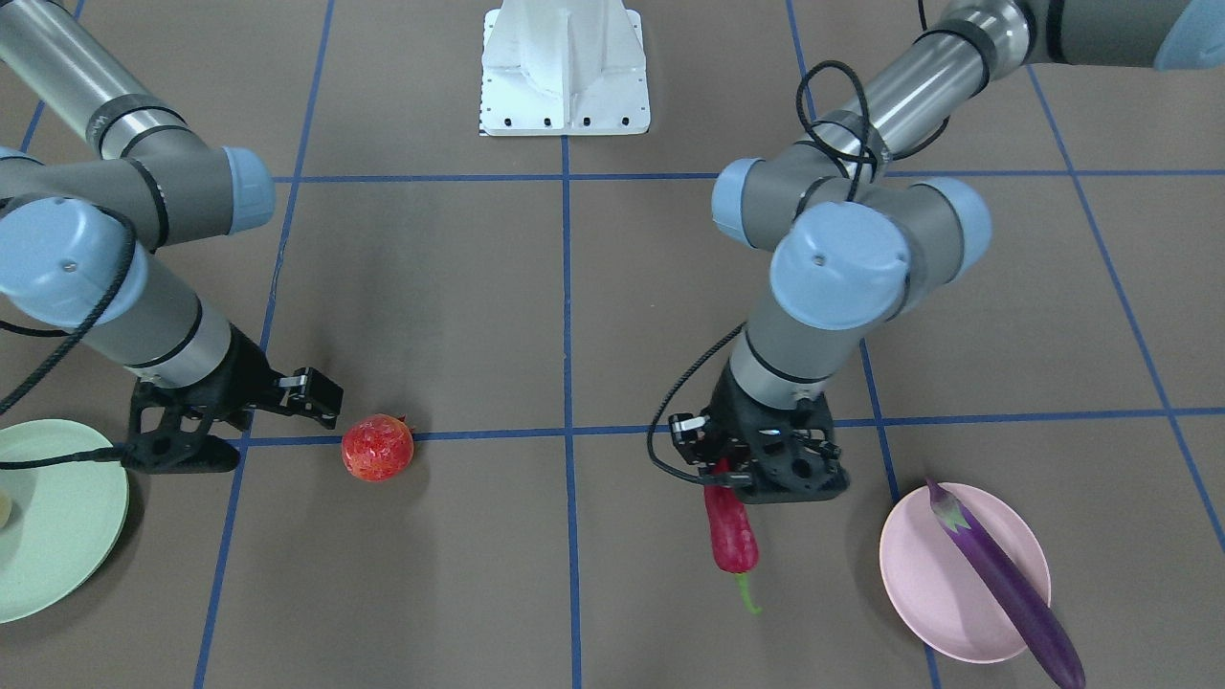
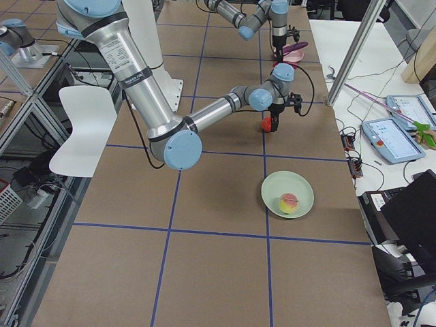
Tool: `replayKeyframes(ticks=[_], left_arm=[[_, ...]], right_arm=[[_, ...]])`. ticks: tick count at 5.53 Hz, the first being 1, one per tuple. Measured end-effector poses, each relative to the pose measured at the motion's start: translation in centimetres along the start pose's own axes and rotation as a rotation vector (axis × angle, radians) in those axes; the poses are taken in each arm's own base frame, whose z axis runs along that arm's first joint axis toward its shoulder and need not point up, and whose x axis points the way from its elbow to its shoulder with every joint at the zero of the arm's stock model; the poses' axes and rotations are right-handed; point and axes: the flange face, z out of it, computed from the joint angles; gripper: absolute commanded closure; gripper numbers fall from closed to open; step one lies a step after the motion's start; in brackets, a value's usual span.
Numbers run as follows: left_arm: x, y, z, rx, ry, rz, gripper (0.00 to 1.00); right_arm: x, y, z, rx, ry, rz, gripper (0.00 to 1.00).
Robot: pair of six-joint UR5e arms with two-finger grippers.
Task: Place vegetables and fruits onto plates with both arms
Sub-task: 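Carry chili to pink plate with left gripper while right gripper nears pomegranate, then lower the right gripper and grasp the red pomegranate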
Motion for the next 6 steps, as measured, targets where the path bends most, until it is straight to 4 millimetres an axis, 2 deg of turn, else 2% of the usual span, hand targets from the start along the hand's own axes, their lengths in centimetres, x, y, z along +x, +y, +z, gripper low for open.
replayKeyframes(ticks=[1,2,4,6], left_arm=[[-4.8,-2.1,-1.7,-0.006,0.004,-0.012,1.0],[-8.4,-3.1,-2.8,-0.009,0.007,-0.01,1.0],[-10.1,-3.6,-3.4,-0.007,0.006,-0.013,1.0],[-12.5,-4.2,-3.6,-0.001,-0.011,-0.023,1.0]], right_arm=[[-1.7,0.1,0.5,0.001,0.002,0.001,0.0],[-2.8,-0.3,1.0,0.0,0.009,0.005,0.0],[-4.1,-1.0,2.1,0.003,0.03,0.006,0.0],[-5.5,-1.2,4.1,0.007,0.069,0.0,0.0]])
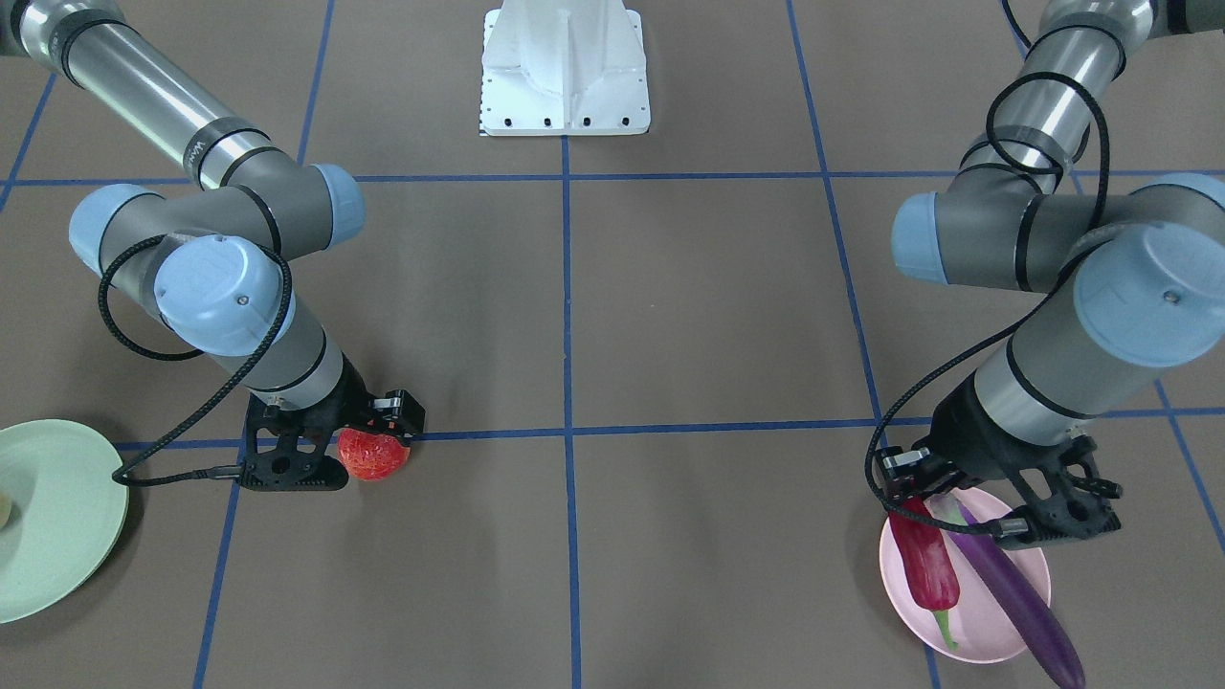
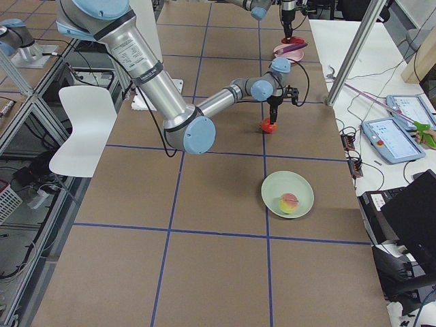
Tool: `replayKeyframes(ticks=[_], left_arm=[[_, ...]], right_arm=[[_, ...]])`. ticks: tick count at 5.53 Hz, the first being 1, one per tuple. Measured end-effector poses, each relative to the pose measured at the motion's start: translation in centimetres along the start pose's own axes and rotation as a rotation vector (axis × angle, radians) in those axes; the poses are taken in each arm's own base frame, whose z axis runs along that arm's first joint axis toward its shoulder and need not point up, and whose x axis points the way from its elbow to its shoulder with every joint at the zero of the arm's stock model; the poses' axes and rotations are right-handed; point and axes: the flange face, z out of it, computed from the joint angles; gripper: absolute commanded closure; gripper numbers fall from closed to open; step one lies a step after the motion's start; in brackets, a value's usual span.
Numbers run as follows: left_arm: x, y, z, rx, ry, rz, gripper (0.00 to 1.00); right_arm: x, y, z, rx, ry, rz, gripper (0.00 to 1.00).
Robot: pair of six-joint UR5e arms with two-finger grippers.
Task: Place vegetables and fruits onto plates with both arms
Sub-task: 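Lower the right gripper and grasp the red pomegranate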
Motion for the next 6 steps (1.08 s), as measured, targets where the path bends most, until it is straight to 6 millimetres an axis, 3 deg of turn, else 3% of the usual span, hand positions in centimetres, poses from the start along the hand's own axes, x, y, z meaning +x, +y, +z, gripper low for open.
replayKeyframes(ticks=[3,4,5,6], left_arm=[[-1.9,-0.6,0.0,0.004,-0.016,0.009,1.0],[-2.1,-0.5,0.1,0.003,-0.018,0.008,1.0],[-2.4,-0.4,0.3,0.001,-0.019,0.007,1.0],[-3.0,-0.2,0.7,0.001,-0.022,0.006,1.0]], right_arm=[[-0.2,1.1,2.8,-0.009,0.045,-0.012,0.02],[0.0,1.2,3.2,-0.012,0.054,-0.011,0.82],[0.2,1.1,3.5,-0.012,0.061,-0.006,1.0],[0.2,0.8,3.3,-0.006,0.059,-0.002,1.0]])
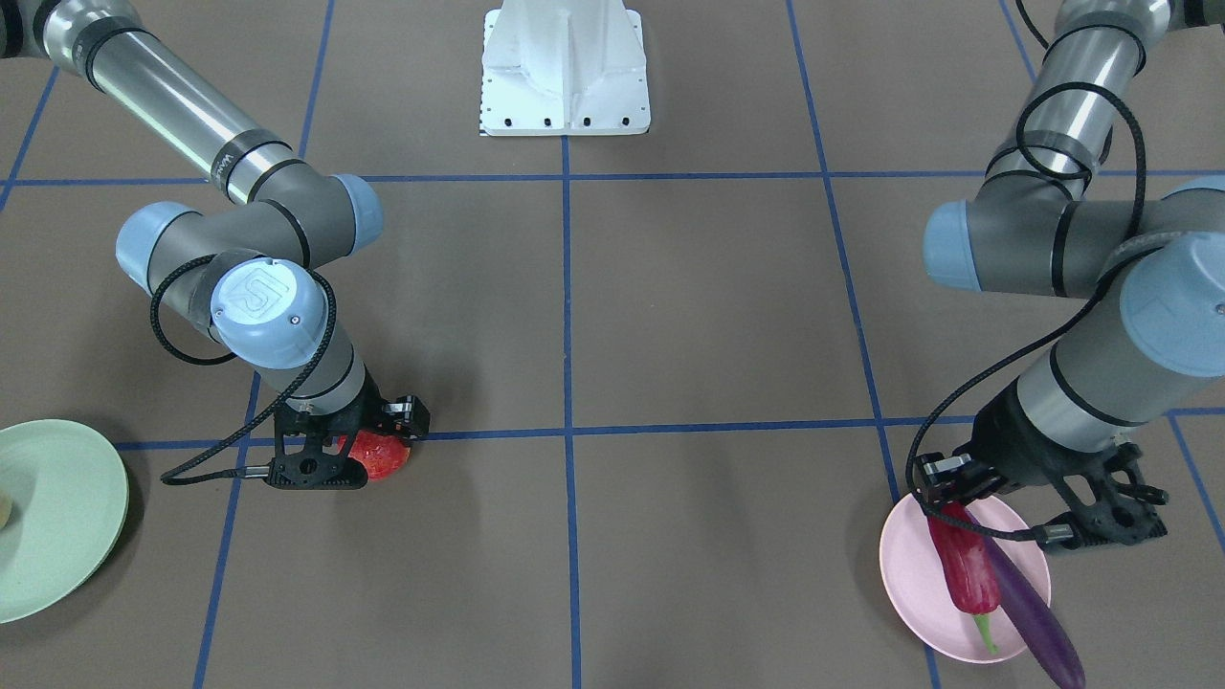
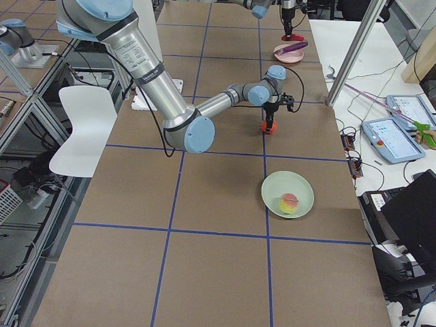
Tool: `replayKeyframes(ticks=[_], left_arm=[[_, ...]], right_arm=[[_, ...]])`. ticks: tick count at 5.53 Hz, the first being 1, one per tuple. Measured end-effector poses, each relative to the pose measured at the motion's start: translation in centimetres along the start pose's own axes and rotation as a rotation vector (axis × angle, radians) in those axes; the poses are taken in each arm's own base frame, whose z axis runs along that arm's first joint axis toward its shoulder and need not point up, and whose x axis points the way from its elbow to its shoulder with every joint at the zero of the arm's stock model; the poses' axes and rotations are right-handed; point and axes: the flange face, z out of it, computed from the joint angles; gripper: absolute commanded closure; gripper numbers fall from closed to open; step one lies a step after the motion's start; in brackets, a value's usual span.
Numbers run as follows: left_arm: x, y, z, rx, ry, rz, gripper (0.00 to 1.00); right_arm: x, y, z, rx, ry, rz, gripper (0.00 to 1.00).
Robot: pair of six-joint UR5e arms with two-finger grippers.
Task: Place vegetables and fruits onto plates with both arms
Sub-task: 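Lower the right gripper and grasp the red pomegranate, then carry pomegranate to green plate with right gripper while left gripper releases chili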
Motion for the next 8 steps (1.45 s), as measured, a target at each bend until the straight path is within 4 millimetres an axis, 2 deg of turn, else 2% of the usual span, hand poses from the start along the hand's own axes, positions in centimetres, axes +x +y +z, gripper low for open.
replayKeyframes(ticks=[1,3,4,6,8], left_arm=[[-1.0,0.2,0.8,-0.003,-0.011,-0.01,1.0],[-3.1,0.1,3.8,-0.02,-0.07,-0.128,1.0],[-2.5,-0.1,5.4,-0.033,-0.093,-0.215,1.0],[1.8,-1.6,8.3,0.032,-0.139,-0.334,1.0],[0.8,-2.2,11.6,0.096,-0.161,-0.336,1.0]], right_arm=[[0.0,-0.7,-1.2,0.015,-0.011,0.002,1.0],[0.7,-2.4,-4.7,0.058,-0.042,0.011,1.0],[1.8,-3.5,-6.4,0.081,-0.049,0.026,1.0],[5.2,-6.0,-9.4,0.106,-0.064,0.057,1.0],[7.7,-7.4,-11.0,0.116,-0.069,0.052,1.0]])
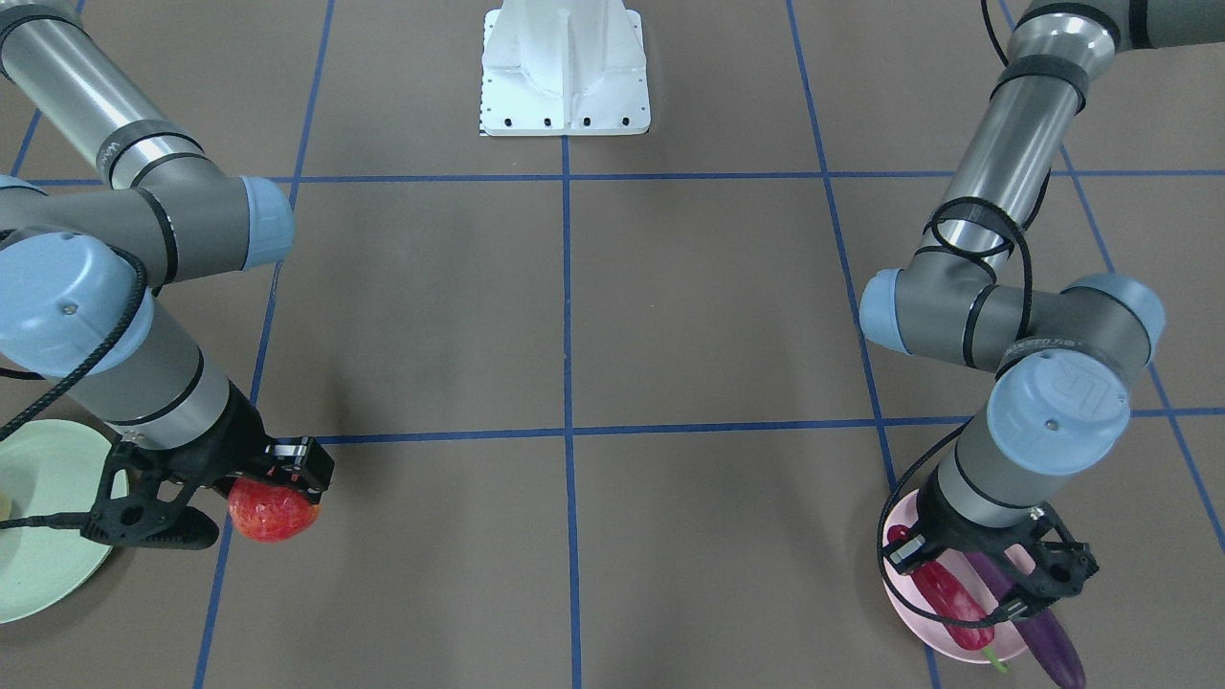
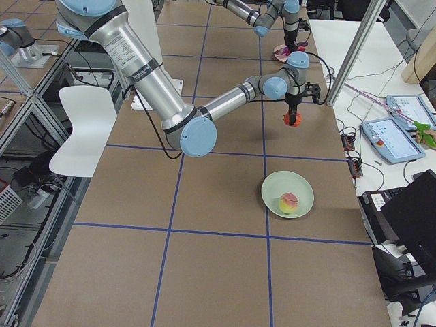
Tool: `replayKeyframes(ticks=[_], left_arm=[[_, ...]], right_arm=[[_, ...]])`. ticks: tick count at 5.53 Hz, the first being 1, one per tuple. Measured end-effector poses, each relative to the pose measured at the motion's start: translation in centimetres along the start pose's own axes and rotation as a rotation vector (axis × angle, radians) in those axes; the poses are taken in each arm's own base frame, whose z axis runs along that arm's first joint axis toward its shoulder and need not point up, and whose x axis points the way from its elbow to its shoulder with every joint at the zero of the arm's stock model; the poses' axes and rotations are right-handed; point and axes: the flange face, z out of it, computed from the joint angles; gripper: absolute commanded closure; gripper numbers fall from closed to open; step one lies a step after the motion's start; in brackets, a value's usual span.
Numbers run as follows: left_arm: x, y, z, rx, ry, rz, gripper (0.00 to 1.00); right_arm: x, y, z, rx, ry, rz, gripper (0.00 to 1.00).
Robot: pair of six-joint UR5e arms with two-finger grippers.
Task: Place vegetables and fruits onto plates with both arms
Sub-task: 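Carry pomegranate to green plate with right gripper while left gripper releases chili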
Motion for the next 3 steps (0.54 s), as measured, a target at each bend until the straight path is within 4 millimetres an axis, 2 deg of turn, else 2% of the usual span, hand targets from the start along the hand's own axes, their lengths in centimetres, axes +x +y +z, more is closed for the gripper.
replayKeyframes(ticks=[1,2,3], left_arm=[[-0.4,-0.3,0.5,0.012,-0.007,0.026,1.0],[-0.7,-0.5,0.8,0.022,-0.017,0.064,0.01],[-1.0,-0.7,1.0,0.025,-0.026,0.117,0.0]], right_arm=[[0.5,-0.3,-0.3,0.003,0.001,-0.001,1.0],[1.1,-0.5,-0.3,0.005,0.005,-0.004,1.0],[2.1,-0.7,-0.2,0.005,0.013,-0.015,1.0]])
